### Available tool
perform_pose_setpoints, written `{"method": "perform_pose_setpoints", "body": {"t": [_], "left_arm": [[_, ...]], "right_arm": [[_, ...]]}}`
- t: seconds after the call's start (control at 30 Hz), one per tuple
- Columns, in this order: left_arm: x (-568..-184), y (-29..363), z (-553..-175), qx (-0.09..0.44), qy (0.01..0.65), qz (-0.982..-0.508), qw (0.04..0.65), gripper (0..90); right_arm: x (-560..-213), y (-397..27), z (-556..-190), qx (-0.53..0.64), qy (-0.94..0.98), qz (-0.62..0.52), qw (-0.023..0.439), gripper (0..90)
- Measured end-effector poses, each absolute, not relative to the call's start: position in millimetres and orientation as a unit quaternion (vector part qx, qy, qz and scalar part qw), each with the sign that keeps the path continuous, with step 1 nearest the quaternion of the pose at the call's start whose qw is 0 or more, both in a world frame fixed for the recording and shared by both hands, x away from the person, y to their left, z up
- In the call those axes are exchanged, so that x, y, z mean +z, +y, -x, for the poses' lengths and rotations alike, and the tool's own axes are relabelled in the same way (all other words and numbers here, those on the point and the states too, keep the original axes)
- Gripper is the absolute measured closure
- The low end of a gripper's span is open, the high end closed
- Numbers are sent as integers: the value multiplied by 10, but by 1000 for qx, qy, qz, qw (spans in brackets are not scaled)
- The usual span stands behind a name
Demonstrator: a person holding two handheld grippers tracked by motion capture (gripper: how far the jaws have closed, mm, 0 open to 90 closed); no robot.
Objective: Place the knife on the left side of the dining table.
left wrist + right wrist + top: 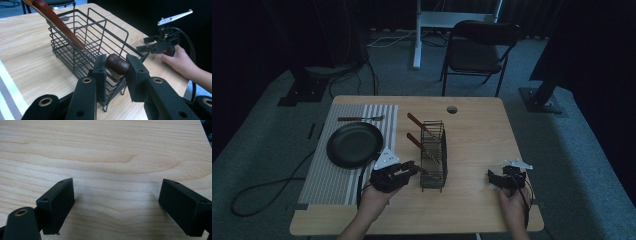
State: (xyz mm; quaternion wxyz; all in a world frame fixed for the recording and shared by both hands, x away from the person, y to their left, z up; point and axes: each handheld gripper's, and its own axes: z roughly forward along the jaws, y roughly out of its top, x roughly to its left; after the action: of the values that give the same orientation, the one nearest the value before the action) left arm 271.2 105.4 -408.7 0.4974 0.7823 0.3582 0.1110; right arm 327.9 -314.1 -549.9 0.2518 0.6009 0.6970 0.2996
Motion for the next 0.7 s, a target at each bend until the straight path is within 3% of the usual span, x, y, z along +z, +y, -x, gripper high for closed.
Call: {"method": "perform_pose_setpoints", "body": {"t": [0.17,0.7], "left_arm": [[-4088,1051,-2722,96,358,-775,511,748],[-3895,1007,-2677,131,326,-771,531,757]], "right_arm": [[-5499,-3141,-3279,300,697,-601,252,123],[-5500,-3142,-3279,300,697,-600,252,123]]}}
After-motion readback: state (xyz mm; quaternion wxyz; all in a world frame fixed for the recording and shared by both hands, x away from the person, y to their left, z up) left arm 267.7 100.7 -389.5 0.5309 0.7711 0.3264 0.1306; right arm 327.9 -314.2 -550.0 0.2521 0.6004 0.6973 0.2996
